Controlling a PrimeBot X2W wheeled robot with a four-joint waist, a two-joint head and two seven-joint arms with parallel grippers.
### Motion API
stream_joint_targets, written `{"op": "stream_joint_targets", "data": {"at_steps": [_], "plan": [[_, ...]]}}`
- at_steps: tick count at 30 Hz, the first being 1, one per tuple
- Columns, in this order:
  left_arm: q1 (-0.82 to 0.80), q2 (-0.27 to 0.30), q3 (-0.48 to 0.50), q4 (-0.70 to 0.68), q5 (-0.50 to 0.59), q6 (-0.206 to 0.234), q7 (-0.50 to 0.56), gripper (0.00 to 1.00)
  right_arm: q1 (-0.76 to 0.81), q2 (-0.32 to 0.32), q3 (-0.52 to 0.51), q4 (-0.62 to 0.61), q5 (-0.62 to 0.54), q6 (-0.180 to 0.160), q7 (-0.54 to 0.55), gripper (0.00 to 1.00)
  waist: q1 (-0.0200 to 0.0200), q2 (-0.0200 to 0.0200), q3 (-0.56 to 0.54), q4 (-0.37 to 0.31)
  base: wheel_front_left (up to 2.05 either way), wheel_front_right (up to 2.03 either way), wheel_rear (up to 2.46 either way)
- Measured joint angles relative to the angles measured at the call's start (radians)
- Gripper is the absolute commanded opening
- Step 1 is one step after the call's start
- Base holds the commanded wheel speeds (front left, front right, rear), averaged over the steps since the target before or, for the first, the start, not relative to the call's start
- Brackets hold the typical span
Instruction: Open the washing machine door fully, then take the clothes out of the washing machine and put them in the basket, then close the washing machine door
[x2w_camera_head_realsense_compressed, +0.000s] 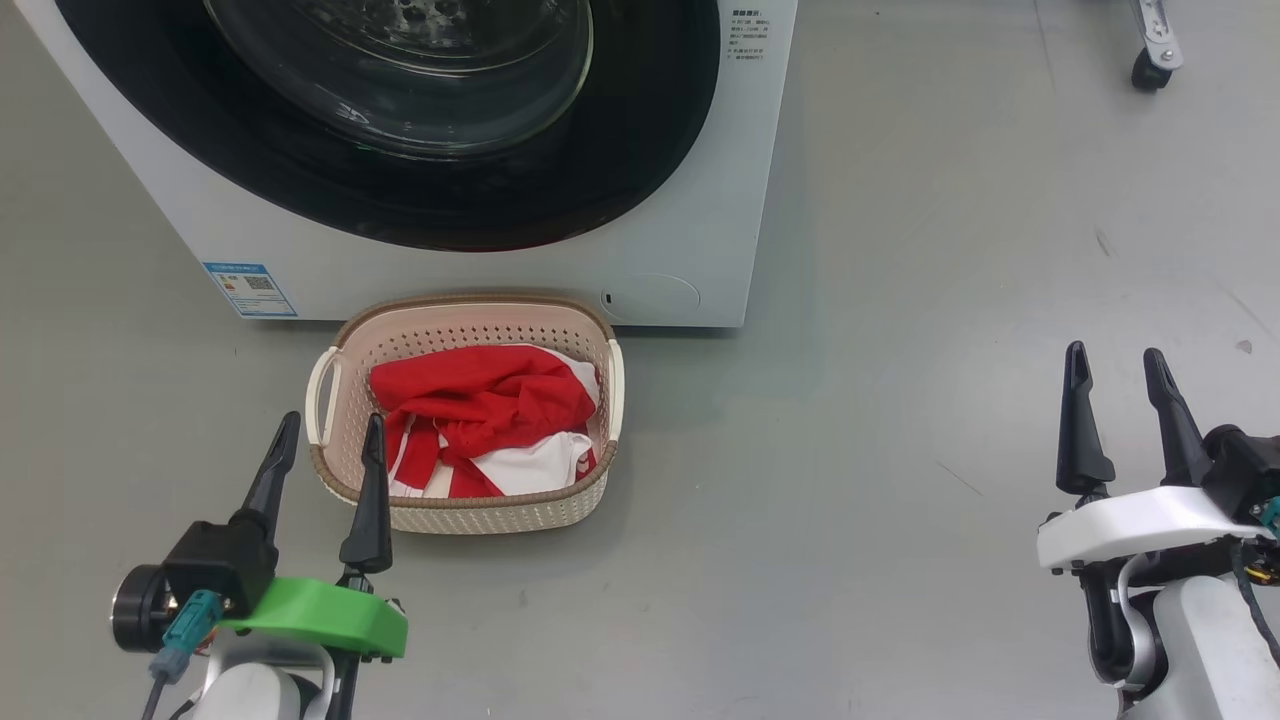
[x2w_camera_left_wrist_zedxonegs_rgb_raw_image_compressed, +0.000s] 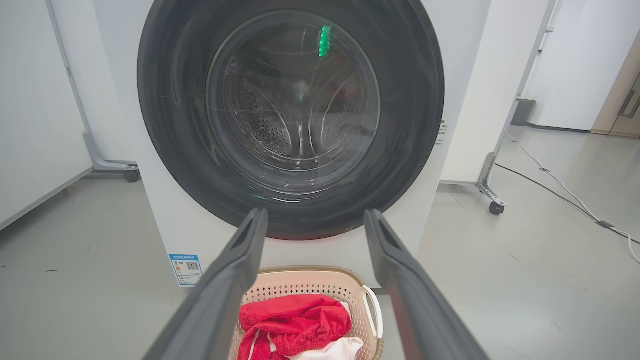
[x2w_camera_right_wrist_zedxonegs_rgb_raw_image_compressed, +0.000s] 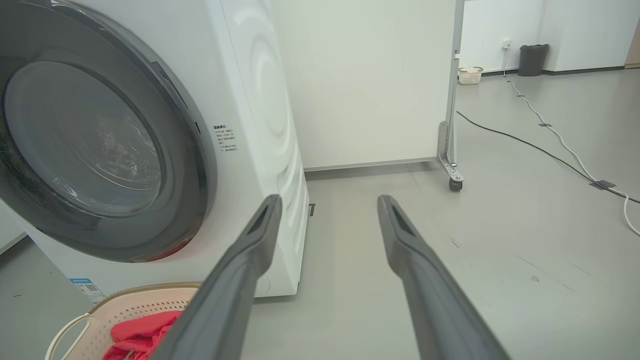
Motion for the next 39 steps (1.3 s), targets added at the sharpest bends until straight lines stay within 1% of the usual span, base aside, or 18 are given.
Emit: {"op": "stream_joint_targets", "data": {"at_steps": [10,13,17,19,21,30,32,35,39], "plan": [[0.0,0.0,-0.001,0.007,-0.022,0.012,0.0,1.0,0.005,0.008,-0.007,-0.003,-0.019,0.015,0.0,1.0,0.0,0.0,0.0,0.001,0.0,0.0,0.0],[0.0,0.0,0.001,0.008,-0.035,0.023,0.0,1.0,0.007,0.009,-0.007,-0.003,-0.024,0.017,0.0,1.0,0.0,0.0,-0.001,0.002,0.0,0.0,0.0],[0.001,0.0,0.001,0.008,-0.036,0.027,0.0,1.0,0.009,0.014,-0.007,-0.003,-0.028,0.018,0.0,1.0,0.0,0.0,-0.002,0.003,0.0,0.0,0.0],[0.001,0.0,0.0,0.009,-0.036,0.027,0.0,1.0,0.012,0.016,-0.008,-0.003,-0.033,0.018,0.0,1.0,0.0,0.0,-0.003,0.003,0.0,0.0,0.0],[0.001,0.0,-0.003,0.01,-0.036,0.027,0.0,1.0,0.015,0.018,-0.009,-0.003,-0.035,0.026,0.0,1.0,0.0001,0.0,-0.003,0.004,0.0,0.0,0.0],[0.002,0.0,-0.012,0.032,-0.038,0.027,0.0,1.0,0.017,0.028,-0.016,-0.002,-0.048,0.028,0.0,1.0,0.0,0.0,-0.002,0.006,0.0,0.0,0.0],[0.003,0.0,-0.011,0.033,-0.038,0.027,0.0,1.0,0.017,0.029,-0.018,-0.002,-0.053,0.035,0.0,1.0,0.0,0.0,-0.002,0.006,0.0,0.0,0.0],[0.003,0.0,-0.008,0.033,-0.04,0.03,0.0,1.0,0.017,0.029,-0.02,-0.002,-0.058,0.035,0.0,1.0,0.0001,0.0,-0.002,0.006,0.0,0.0,0.0],[0.003,0.0,0.001,0.028,-0.086,0.03,0.0,1.0,0.017,0.029,-0.022,-0.001,-0.063,0.038,0.0,1.0,0.0,0.0,-0.002,0.006,0.0,0.0,0.0]]}}
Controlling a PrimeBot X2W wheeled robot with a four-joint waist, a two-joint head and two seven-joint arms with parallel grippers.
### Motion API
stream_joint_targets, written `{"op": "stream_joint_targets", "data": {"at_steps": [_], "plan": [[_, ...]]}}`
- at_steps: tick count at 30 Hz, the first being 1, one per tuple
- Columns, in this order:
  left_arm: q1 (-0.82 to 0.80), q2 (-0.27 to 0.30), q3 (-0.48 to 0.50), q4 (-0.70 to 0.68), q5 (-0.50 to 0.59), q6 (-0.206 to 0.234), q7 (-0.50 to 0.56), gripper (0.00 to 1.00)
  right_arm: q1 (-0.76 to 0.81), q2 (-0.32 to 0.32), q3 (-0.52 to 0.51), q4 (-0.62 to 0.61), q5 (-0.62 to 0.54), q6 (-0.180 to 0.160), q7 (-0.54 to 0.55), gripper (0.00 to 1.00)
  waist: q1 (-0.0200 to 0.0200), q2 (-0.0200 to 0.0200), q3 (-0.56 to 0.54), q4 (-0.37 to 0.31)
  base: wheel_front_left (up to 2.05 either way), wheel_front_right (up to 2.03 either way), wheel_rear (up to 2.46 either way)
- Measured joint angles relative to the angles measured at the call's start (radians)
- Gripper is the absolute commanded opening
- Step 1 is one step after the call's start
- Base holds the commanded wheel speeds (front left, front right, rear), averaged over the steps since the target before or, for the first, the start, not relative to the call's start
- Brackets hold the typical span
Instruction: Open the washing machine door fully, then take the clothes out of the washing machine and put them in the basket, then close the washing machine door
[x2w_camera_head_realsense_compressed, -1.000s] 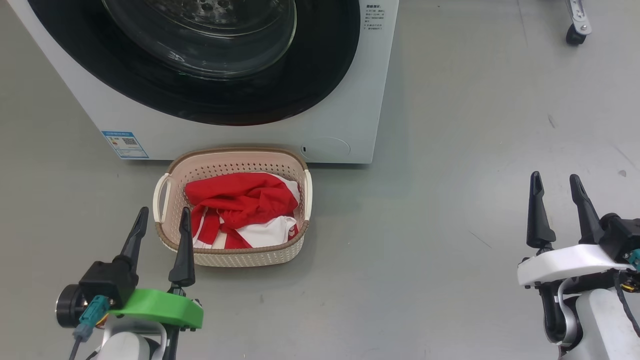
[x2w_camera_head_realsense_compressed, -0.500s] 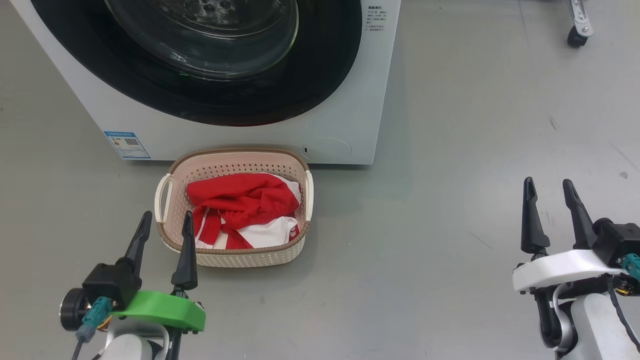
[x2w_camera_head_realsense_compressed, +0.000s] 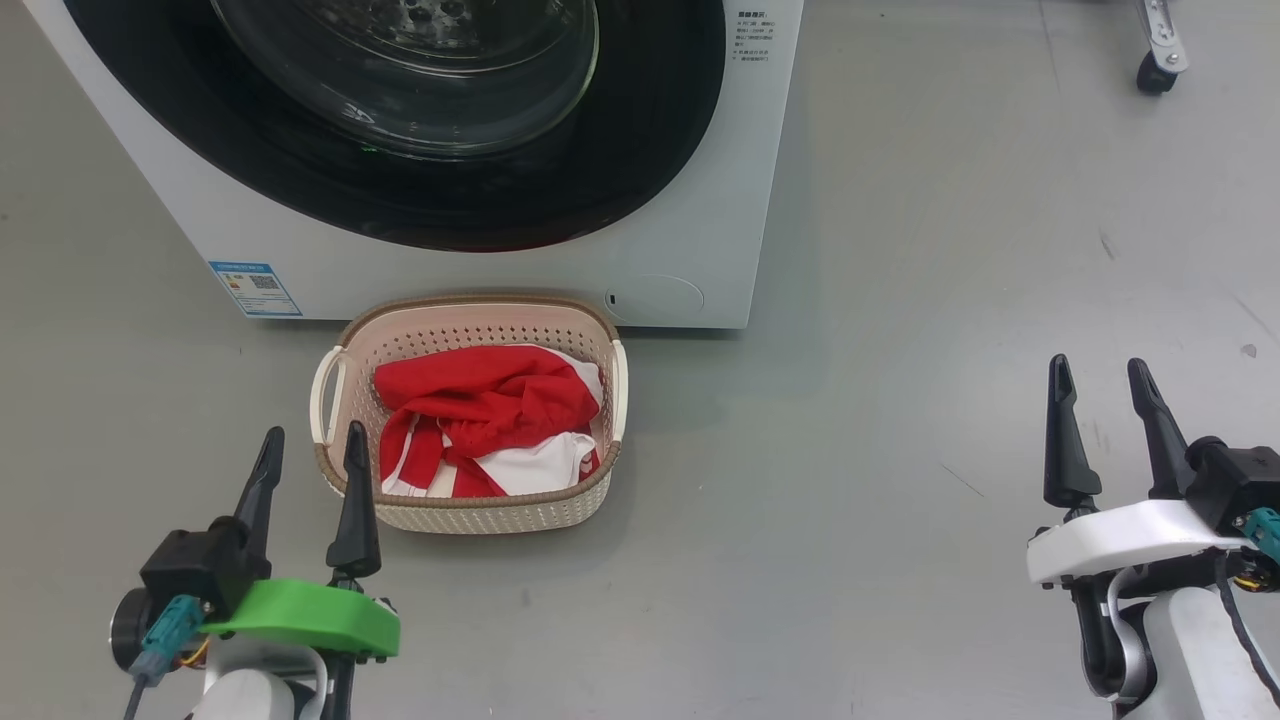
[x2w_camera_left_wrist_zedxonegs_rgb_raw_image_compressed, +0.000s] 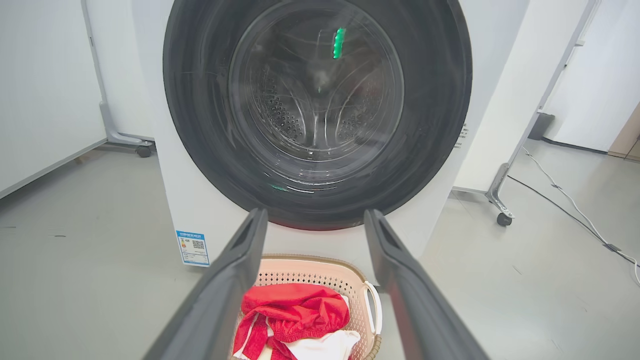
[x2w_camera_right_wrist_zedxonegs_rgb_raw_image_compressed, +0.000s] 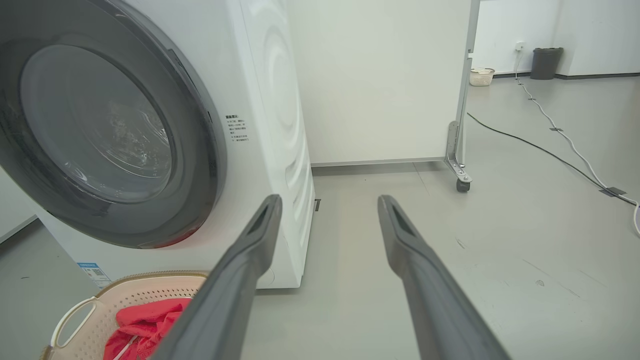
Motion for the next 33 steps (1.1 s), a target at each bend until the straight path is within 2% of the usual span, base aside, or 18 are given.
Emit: {"op": "stream_joint_targets", "data": {"at_steps": [6,33], "plan": [[0.0,0.0,0.003,-0.012,-0.039,-0.001,0.0,1.0,0.0,0.002,-0.005,0.001,-0.007,0.0,0.0,1.0,0.0,0.0,0.0,0.0,0.0,0.0,0.0],[0.005,0.0,0.005,-0.015,-0.085,-0.015,0.0,1.0,0.004,0.015,-0.021,0.003,-0.026,0.015,0.0,1.0,0.0,0.0,-0.007,0.005,0.0,0.0,0.0]]}}
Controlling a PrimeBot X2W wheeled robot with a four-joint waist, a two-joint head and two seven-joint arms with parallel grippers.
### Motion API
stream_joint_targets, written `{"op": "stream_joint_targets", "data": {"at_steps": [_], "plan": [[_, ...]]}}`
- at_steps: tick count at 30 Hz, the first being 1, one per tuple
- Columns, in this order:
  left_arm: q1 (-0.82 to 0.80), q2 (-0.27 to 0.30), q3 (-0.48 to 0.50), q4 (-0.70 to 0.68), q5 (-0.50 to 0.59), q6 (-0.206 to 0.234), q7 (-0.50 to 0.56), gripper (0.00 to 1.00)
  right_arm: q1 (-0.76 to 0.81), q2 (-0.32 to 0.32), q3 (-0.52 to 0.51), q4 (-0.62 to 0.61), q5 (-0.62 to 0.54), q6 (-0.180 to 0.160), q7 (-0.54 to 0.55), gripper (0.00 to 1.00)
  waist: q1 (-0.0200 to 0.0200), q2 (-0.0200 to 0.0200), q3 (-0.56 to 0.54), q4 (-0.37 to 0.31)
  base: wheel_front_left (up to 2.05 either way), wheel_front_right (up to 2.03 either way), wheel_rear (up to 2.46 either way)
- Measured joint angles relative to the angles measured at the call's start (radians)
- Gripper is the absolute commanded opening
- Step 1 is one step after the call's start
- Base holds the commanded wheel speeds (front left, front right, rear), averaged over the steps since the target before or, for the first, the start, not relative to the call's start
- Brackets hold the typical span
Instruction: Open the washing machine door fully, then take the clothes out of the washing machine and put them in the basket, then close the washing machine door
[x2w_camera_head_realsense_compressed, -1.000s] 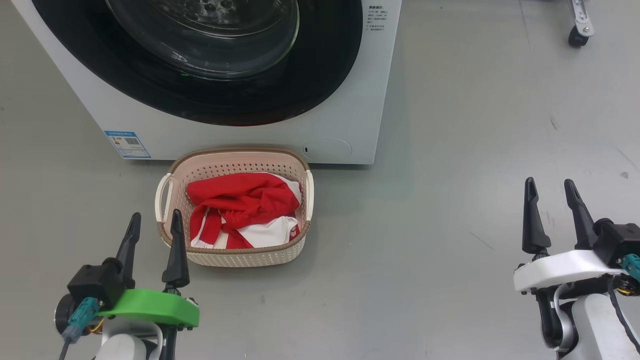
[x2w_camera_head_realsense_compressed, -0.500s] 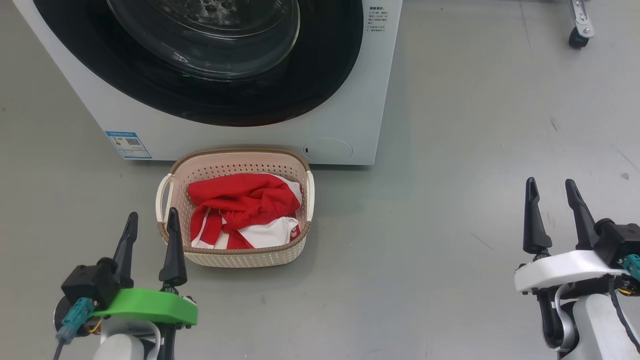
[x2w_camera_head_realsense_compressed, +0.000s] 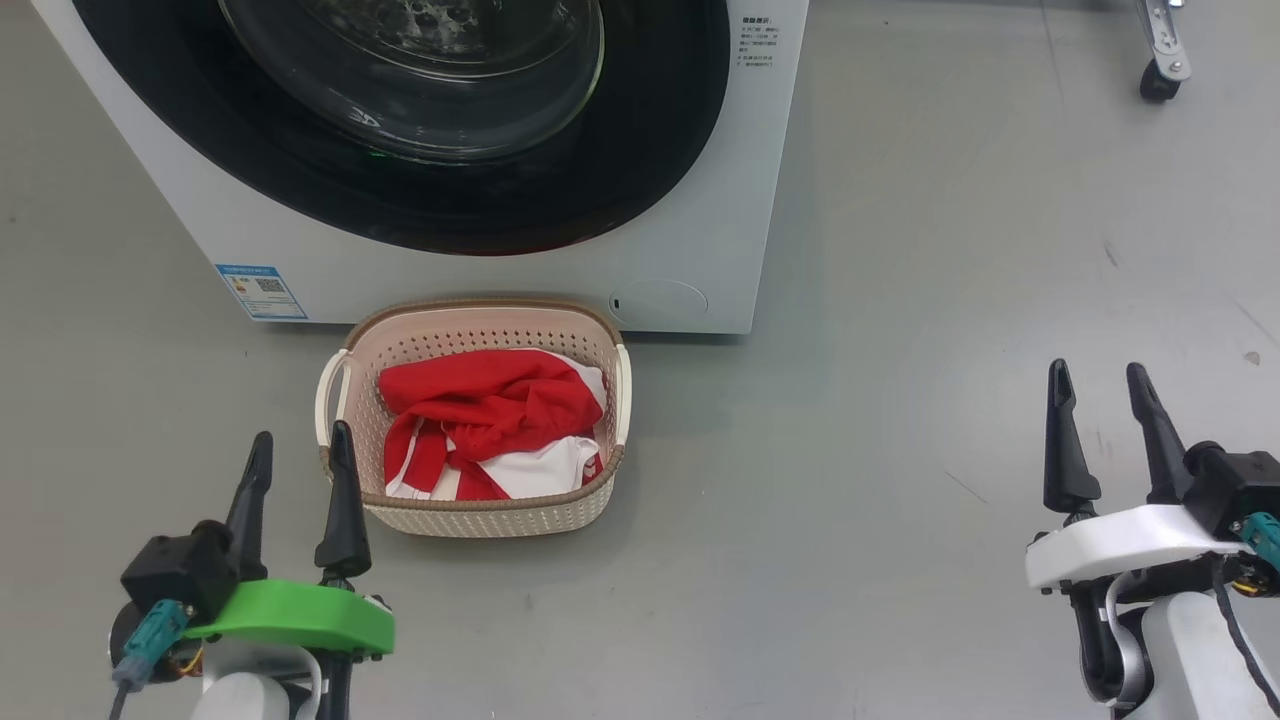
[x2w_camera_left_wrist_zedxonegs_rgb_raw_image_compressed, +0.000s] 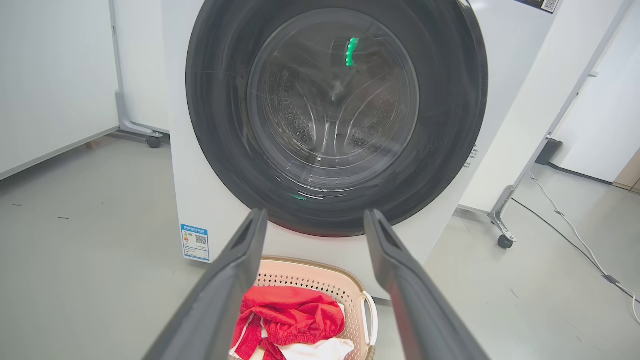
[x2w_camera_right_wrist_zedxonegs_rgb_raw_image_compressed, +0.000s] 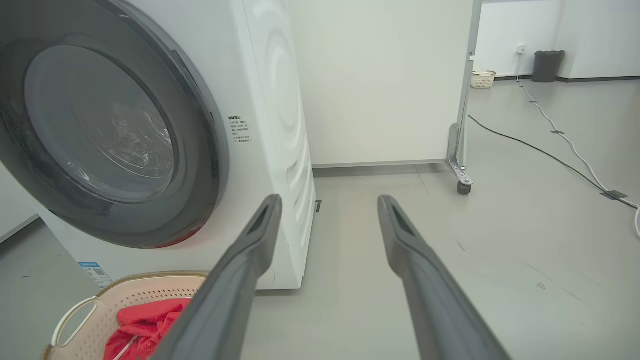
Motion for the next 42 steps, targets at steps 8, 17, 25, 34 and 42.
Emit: {"op": "stream_joint_targets", "data": {"at_steps": [8,17,25,34,42], "plan": [[0.028,-0.018,-0.011,0.061,-0.007,-0.002,0.004,0.0,0.043,0.031,0.005,0.062,0.009,-0.001,0.003,0.0,0.0,0.0,-0.001,0.0,0.0,0.0,0.0],[0.029,-0.018,0.003,0.061,-0.127,-0.007,0.031,0.0,0.041,0.033,-0.021,0.073,0.123,0.0,0.04,0.0,0.0,0.0,-0.014,-0.003,0.0,0.0,0.0],[0.029,-0.018,0.016,0.06,-0.208,-0.013,0.059,0.0,0.041,0.038,-0.03,0.074,0.222,0.0,0.072,0.0,0.0,0.0,-0.023,-0.005,0.0,0.0,0.0],[0.029,-0.018,0.033,0.06,-0.305,-0.023,0.09,0.0,0.041,0.041,-0.048,0.075,0.33,0.002,0.105,0.0,0.0,0.0,-0.034,-0.008,0.0,0.0,0.0],[0.029,-0.017,0.049,0.06,-0.396,-0.026,0.122,0.0,0.041,0.046,-0.065,0.074,0.422,0.006,0.135,0.0,0.0,0.0,-0.043,-0.01,0.0,0.0,0.0]]}}
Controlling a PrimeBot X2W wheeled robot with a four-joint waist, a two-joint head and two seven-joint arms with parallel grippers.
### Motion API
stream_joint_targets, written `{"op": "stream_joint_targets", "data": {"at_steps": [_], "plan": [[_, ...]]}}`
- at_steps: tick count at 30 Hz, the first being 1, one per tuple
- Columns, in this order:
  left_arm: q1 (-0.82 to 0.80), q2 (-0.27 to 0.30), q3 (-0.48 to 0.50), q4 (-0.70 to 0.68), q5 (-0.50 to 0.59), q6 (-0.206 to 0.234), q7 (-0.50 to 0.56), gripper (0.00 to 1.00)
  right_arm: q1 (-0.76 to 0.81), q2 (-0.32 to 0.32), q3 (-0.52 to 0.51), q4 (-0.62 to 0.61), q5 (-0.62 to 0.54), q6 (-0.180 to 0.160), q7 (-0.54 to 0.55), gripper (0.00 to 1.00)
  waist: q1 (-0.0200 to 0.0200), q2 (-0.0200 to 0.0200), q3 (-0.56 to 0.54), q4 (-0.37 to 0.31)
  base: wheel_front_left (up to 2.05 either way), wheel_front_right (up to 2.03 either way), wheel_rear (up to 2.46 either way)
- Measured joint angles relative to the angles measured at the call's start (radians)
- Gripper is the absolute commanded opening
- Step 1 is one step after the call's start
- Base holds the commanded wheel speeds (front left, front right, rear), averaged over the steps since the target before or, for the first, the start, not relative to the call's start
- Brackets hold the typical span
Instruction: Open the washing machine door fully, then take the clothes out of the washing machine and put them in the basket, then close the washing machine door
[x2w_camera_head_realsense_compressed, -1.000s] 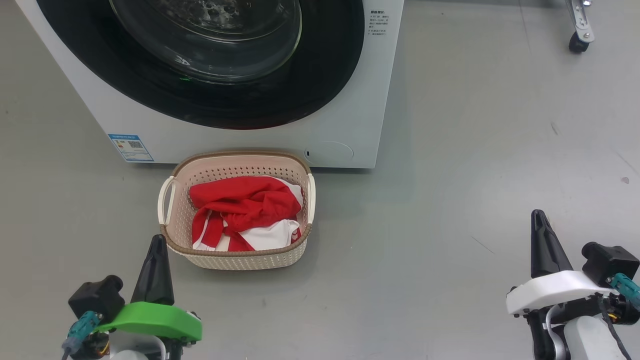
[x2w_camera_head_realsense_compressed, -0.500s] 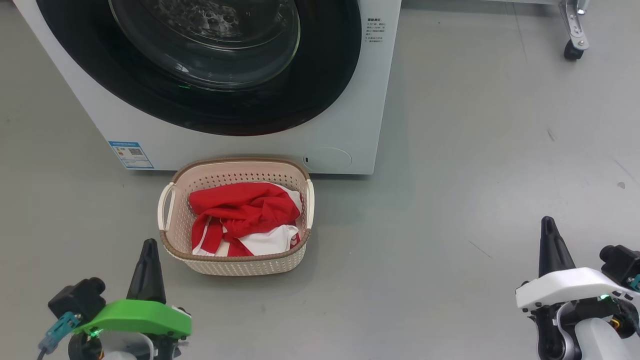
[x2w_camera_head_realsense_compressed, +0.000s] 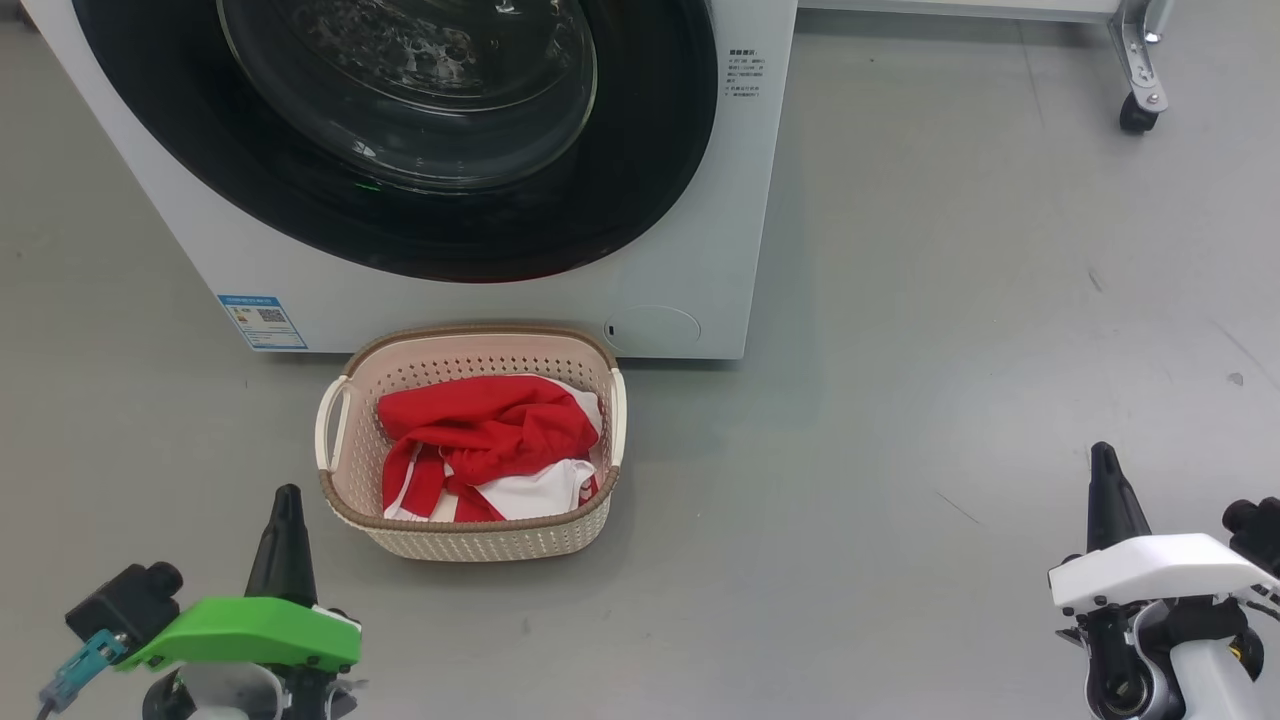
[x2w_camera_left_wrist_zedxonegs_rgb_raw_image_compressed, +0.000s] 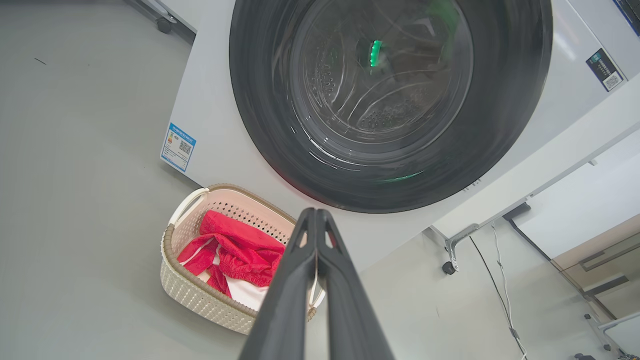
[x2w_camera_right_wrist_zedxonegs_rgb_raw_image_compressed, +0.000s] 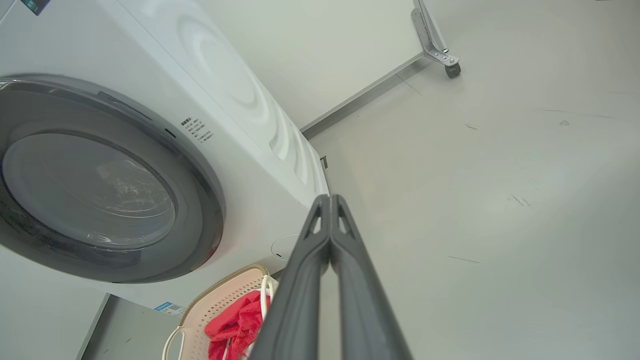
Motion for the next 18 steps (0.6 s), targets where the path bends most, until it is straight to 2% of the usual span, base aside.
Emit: {"op": "stream_joint_targets", "data": {"at_steps": [18], "plan": [[0.0,0.003,0.034,0.0,-0.201,-0.017,0.063,0.0,0.0,0.008,-0.034,-0.001,0.223,0.003,0.067,0.0,0.0,0.0,-0.021,-0.005,0.0,0.0,0.0]]}}
